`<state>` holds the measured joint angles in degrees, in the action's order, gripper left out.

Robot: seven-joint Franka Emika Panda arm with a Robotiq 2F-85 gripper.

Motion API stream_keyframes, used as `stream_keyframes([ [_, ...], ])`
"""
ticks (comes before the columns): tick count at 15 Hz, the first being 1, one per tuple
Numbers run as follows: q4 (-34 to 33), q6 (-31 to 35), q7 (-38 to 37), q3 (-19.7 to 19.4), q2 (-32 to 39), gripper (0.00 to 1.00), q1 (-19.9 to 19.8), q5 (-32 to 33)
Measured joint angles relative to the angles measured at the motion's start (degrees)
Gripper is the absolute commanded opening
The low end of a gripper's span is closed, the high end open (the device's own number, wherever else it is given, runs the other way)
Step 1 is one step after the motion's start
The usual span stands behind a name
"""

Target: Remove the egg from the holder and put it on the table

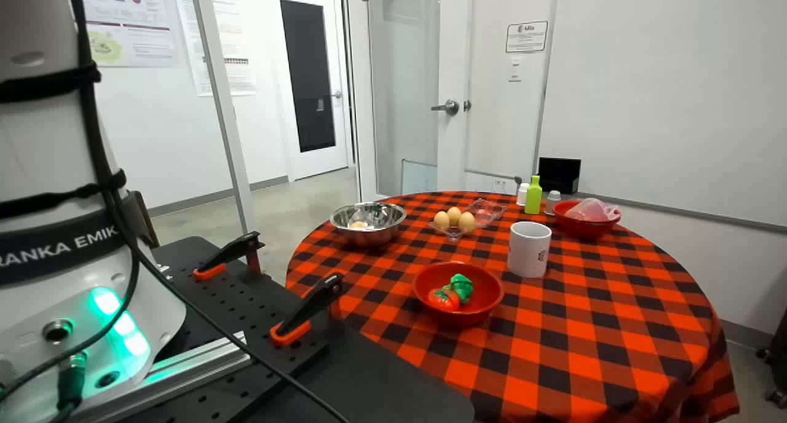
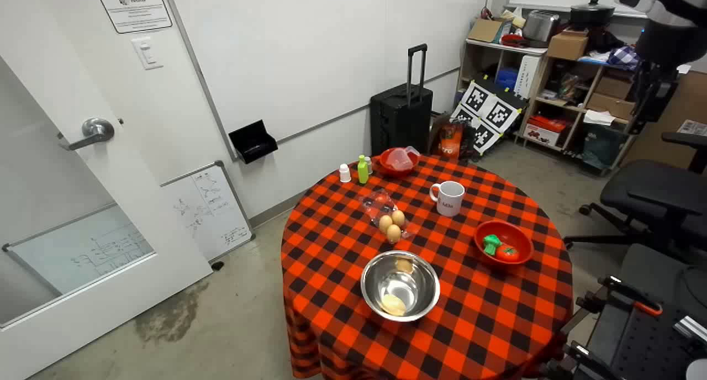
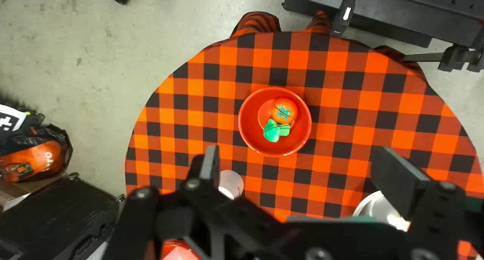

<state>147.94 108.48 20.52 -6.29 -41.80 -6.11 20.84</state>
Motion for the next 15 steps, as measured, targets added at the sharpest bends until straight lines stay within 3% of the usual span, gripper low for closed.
stream_keyframes([
  [7,-0.17,0.19,2.18,-2.16,1.28,1.00,0.41,0.23],
  [15,-5.86,6.66,20.56,-7.15,15.64,1.00,2.83,2.34],
])
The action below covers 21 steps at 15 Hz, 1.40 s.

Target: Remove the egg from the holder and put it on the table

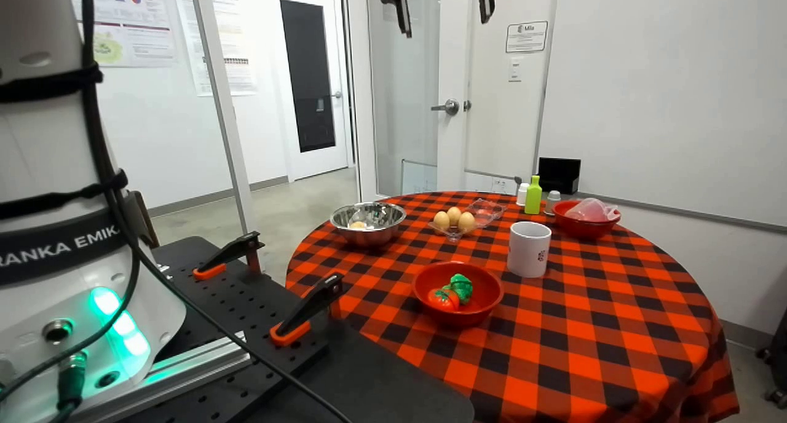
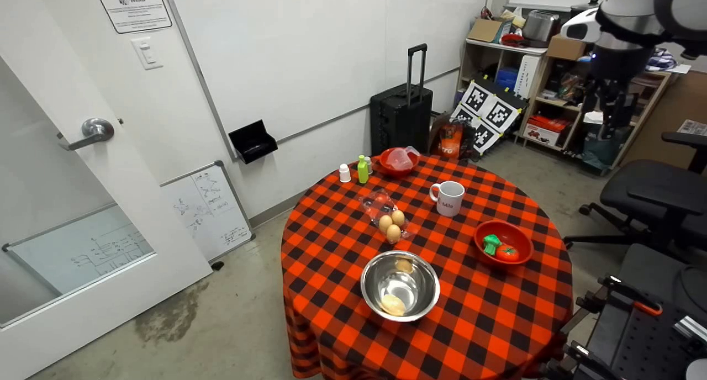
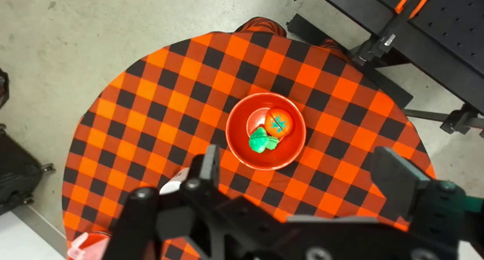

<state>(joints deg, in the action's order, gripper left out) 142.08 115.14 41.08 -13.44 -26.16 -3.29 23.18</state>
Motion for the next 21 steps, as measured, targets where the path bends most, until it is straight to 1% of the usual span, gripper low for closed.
stream_keyframes([
  [4,-5.25,3.74,9.74,0.38,9.91,1.00,1.30,-0.09],
  [8,-10.04,7.66,17.19,2.13,19.26,1.00,1.55,-0.59],
  [11,-13.09,10.70,20.66,3.71,25.53,1.00,1.43,-1.39],
  [14,-15.55,15.17,23.54,5.19,31.12,1.00,0.95,-3.03],
  [17,-17.70,20.54,25.53,6.78,36.53,1.00,-0.09,-5.87],
  [21,-21.70,25.32,29.12,9.56,44.10,1.00,-2.10,-9.87],
])
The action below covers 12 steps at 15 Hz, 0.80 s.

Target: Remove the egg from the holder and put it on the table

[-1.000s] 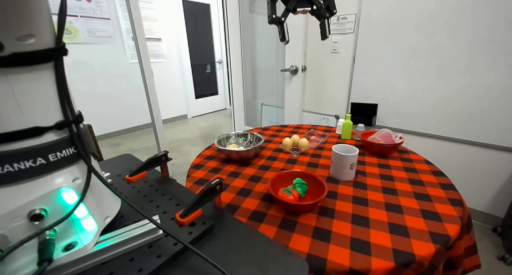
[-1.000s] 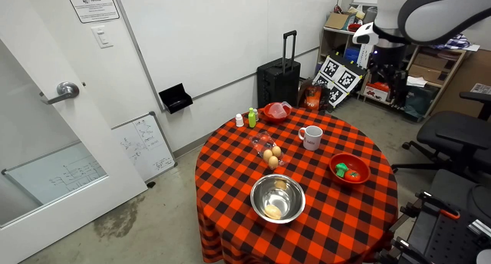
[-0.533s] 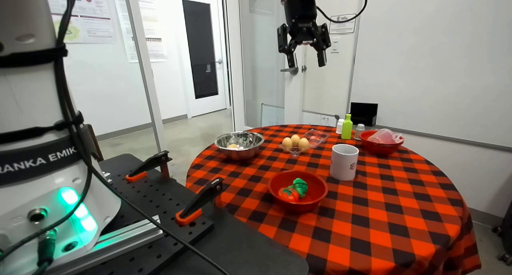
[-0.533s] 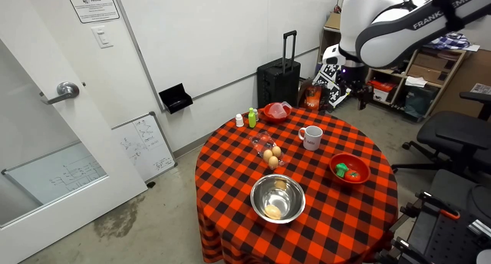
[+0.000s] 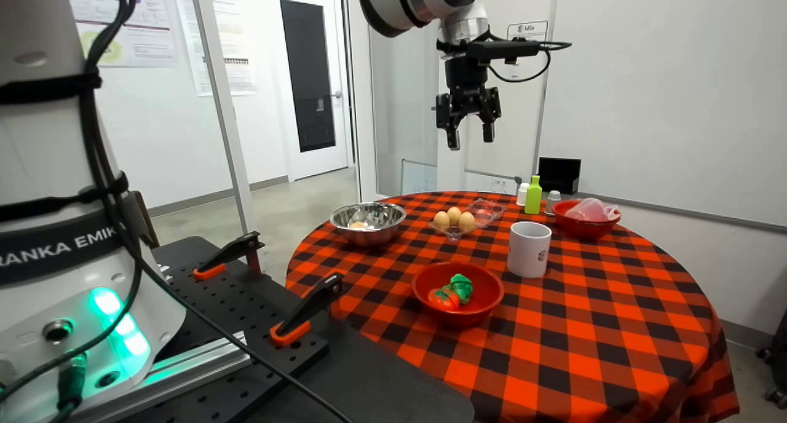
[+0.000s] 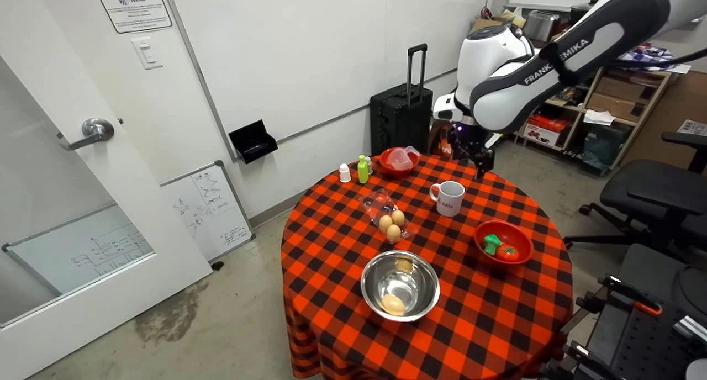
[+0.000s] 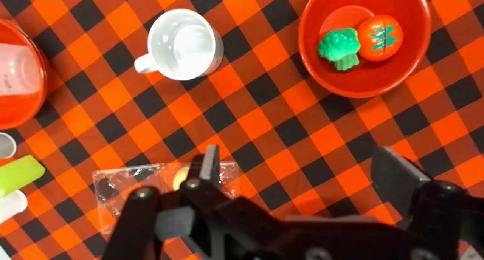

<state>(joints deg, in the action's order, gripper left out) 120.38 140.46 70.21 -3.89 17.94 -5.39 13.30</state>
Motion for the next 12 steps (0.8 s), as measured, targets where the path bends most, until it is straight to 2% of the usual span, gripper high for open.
stream_keyframes([
  [6,-10.11,0.75,6.93,4.20,11.25,1.00,-3.37,-2.25],
  [12,-20.36,-0.32,9.30,6.66,20.19,1.00,-3.66,-2.25],
])
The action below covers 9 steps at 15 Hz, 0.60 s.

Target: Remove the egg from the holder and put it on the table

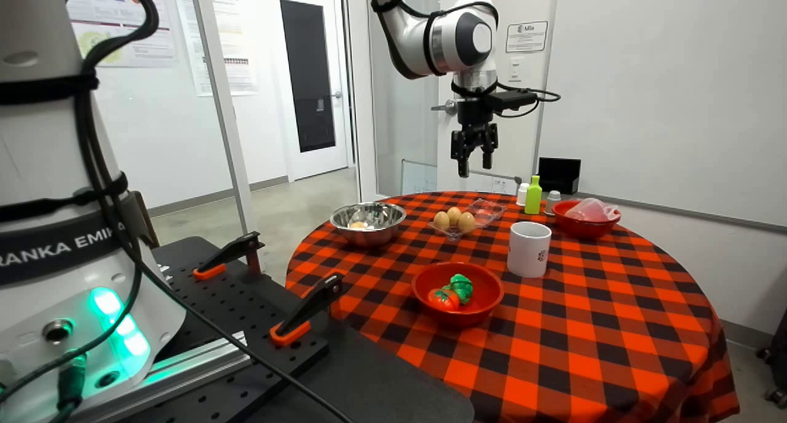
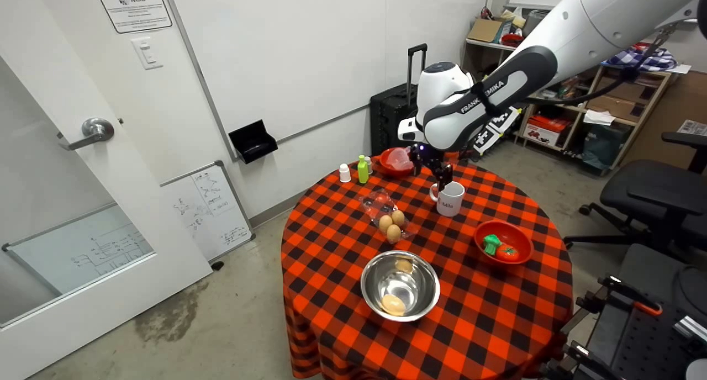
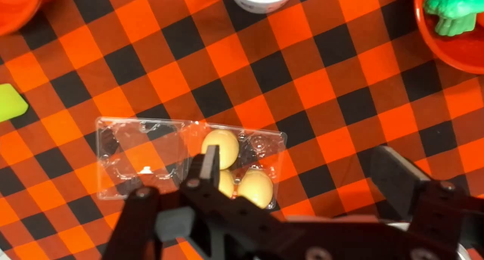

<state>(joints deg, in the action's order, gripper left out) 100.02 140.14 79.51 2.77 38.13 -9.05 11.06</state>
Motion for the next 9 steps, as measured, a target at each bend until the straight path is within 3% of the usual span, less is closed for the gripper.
stream_keyframes([
  [9,-15.99,-7.04,1.51,1.71,12.68,1.00,0.04,0.00],
])
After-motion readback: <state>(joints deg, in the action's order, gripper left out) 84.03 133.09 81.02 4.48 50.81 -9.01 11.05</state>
